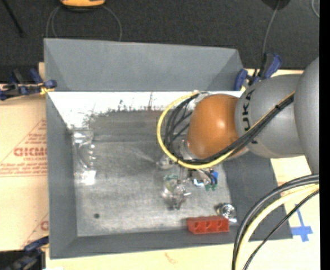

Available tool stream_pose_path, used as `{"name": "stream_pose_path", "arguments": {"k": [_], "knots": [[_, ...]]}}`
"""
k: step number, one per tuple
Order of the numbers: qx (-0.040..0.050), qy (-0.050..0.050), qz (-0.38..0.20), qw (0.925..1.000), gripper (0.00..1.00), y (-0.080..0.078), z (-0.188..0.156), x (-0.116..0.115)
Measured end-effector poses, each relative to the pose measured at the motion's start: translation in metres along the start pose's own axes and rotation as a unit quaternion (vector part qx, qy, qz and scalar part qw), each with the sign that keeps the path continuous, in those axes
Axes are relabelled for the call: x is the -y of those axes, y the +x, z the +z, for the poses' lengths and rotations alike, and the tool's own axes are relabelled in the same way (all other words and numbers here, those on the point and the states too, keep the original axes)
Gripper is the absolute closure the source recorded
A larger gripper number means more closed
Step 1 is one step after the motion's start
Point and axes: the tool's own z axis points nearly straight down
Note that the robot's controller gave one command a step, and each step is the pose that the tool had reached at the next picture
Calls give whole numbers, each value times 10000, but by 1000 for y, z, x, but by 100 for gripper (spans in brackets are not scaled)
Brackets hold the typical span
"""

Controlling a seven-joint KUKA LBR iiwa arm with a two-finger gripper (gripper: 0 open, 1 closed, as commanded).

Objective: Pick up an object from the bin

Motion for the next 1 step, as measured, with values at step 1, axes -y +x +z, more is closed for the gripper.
{"name": "stream_pose_path", "arguments": {"k": [1], "knots": [[3, -1, 15, 10000, 100, -2, -1, -1]]}}
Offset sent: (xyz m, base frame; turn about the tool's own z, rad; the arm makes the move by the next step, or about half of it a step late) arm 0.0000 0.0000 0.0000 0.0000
